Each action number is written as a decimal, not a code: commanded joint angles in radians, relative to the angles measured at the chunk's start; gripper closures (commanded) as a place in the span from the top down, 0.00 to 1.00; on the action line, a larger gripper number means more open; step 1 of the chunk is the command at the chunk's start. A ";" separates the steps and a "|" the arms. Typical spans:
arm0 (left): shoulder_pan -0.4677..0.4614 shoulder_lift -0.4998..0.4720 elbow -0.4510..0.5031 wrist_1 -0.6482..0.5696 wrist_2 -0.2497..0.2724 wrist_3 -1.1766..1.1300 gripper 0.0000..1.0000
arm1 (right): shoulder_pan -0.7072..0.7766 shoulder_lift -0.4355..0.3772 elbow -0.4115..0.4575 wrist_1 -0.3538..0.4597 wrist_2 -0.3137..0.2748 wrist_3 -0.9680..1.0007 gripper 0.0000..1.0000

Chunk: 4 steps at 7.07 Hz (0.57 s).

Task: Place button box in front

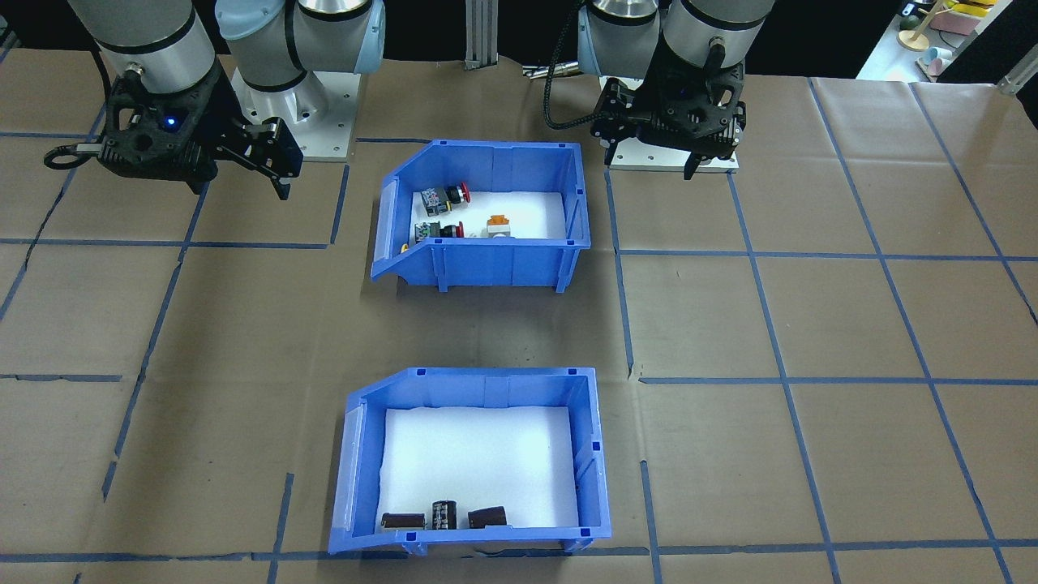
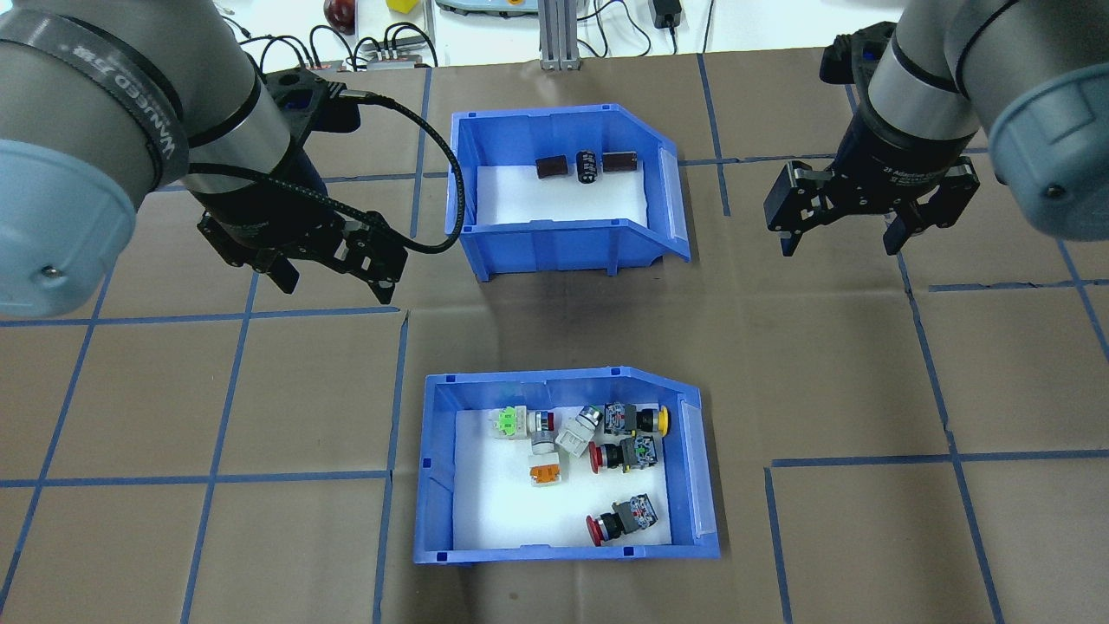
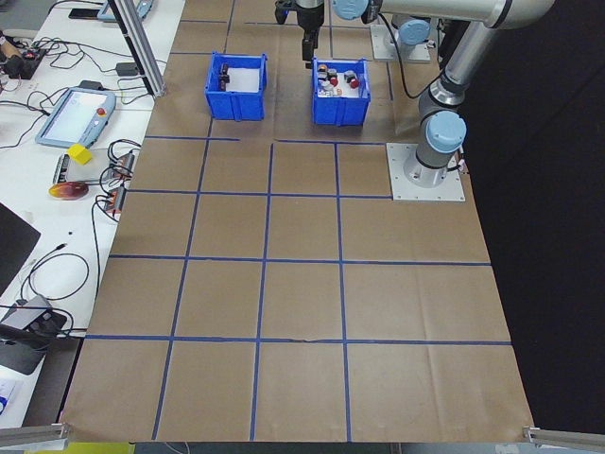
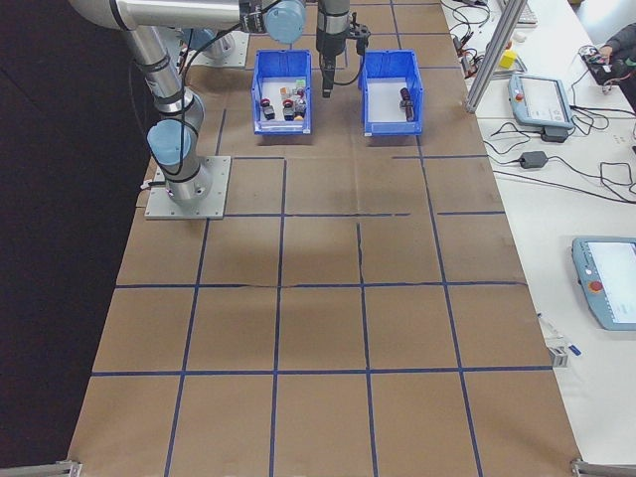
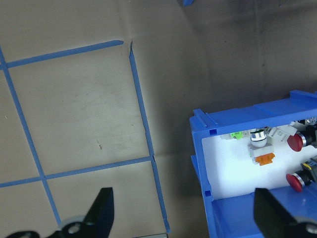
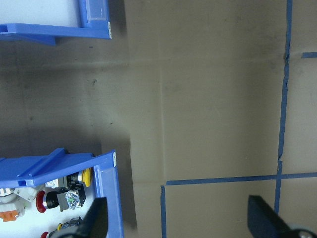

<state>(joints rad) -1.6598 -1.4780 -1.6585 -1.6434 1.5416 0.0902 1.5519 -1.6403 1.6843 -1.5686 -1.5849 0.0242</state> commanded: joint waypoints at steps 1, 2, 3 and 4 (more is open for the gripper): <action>0.000 -0.007 0.013 -0.001 0.002 -0.007 0.99 | -0.001 0.000 0.003 -0.004 0.000 -0.004 1.00; 0.000 0.001 0.014 -0.001 0.005 -0.009 0.99 | -0.003 0.002 0.003 -0.004 -0.001 -0.015 1.00; 0.003 -0.005 0.017 -0.001 0.068 -0.013 0.99 | -0.001 0.005 -0.004 -0.004 -0.001 -0.015 1.00; 0.005 -0.028 0.017 0.073 0.098 -0.026 0.99 | -0.001 0.008 -0.008 -0.010 -0.001 -0.016 1.00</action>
<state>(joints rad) -1.6572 -1.4880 -1.6426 -1.6250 1.5988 0.0753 1.5506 -1.6355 1.6811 -1.5739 -1.5860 0.0100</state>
